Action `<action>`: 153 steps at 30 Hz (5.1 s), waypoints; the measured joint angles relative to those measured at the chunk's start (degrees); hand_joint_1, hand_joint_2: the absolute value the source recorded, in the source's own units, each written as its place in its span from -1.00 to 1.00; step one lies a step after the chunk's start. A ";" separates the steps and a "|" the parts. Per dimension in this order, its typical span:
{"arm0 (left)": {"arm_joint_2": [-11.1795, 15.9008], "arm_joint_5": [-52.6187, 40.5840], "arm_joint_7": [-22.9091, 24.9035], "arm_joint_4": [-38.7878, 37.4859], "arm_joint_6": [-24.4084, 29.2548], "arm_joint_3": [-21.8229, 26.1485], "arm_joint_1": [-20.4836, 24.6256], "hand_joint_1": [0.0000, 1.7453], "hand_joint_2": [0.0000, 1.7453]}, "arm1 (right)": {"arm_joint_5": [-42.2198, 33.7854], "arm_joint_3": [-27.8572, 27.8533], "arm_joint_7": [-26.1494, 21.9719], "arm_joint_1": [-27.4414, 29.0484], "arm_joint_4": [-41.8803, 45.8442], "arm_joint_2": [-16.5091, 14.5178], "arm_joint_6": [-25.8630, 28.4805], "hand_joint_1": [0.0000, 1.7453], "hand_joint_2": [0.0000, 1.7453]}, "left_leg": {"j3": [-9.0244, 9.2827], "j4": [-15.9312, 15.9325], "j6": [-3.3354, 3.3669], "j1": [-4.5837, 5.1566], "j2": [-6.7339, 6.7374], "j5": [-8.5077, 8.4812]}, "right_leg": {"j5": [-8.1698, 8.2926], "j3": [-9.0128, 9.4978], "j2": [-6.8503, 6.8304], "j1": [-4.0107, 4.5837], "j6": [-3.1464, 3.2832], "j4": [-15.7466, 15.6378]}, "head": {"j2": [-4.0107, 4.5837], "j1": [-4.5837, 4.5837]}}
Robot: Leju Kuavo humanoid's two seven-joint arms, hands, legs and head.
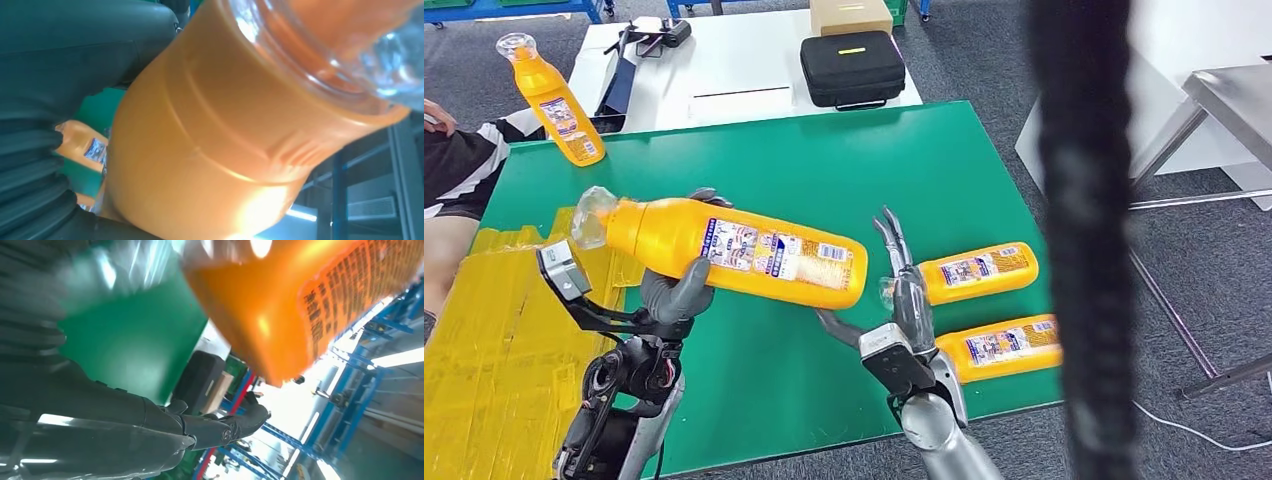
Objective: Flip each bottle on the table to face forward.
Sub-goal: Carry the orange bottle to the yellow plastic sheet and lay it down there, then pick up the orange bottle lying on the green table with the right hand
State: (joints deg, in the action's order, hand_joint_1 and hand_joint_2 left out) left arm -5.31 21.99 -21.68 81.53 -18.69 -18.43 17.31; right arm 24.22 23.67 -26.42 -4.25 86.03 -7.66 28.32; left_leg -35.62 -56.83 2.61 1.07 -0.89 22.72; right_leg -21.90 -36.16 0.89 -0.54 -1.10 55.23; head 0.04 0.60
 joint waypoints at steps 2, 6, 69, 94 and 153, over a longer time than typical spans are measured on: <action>0.04 0.03 -0.15 0.15 0.03 0.68 -0.17 1.00 1.00 | -0.13 -0.01 -0.75 0.37 1.55 0.62 0.86 -1.00 0.00 | 0.00 0.00 0.00 0.00 0.00 0.00 | 0.00 -0.01 0.00 0.00 0.00 0.00 | 0.00 0.01; 0.22 -9.87 -3.37 0.85 7.73 2.07 -0.60 1.00 1.00 | 0.61 -0.70 -0.85 1.31 4.94 2.07 3.22 -1.00 1.00 | 0.01 0.00 0.00 0.00 0.01 -0.01 | 0.01 0.00 0.00 0.00 0.00 0.00 | 0.00 0.00; 14.15 -111.81 56.33 -24.83 38.06 -4.40 7.85 -1.00 1.00 | 6.75 -13.58 12.19 4.60 15.46 2.83 -8.74 -1.00 1.00 | -0.05 0.00 -0.02 -0.03 -0.01 -0.02 | -0.06 -0.05 -0.02 0.07 -0.10 0.01 | 0.00 0.01; 0.26 -56.16 0.54 -10.66 28.30 15.10 -0.53 -1.00 1.00 | 42.87 -14.55 23.58 0.30 10.92 11.41 -19.53 -1.00 1.00 | -0.07 0.00 0.01 0.04 0.00 -0.01 | -0.04 -0.04 -0.03 -0.02 -0.13 0.00 | 0.00 0.03; -1.05 -40.10 -0.75 -18.09 32.07 13.57 4.76 -1.00 1.00 | 42.45 -11.46 26.74 -25.20 -38.84 22.74 -30.98 -1.00 1.00 | -0.07 -0.04 0.08 0.08 -0.05 -0.06 | 0.03 -0.03 -0.08 -0.04 -0.24 0.00 | 0.00 0.02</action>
State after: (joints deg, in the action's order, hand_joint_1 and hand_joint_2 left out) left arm -6.36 -18.11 -22.44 63.43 13.38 -4.85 22.06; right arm 66.67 12.21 0.32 -29.46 47.18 15.08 -2.66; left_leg -35.70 -56.87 2.69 1.16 -0.94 22.66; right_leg -21.87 -36.18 0.81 -0.58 -1.34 55.23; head 0.04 0.62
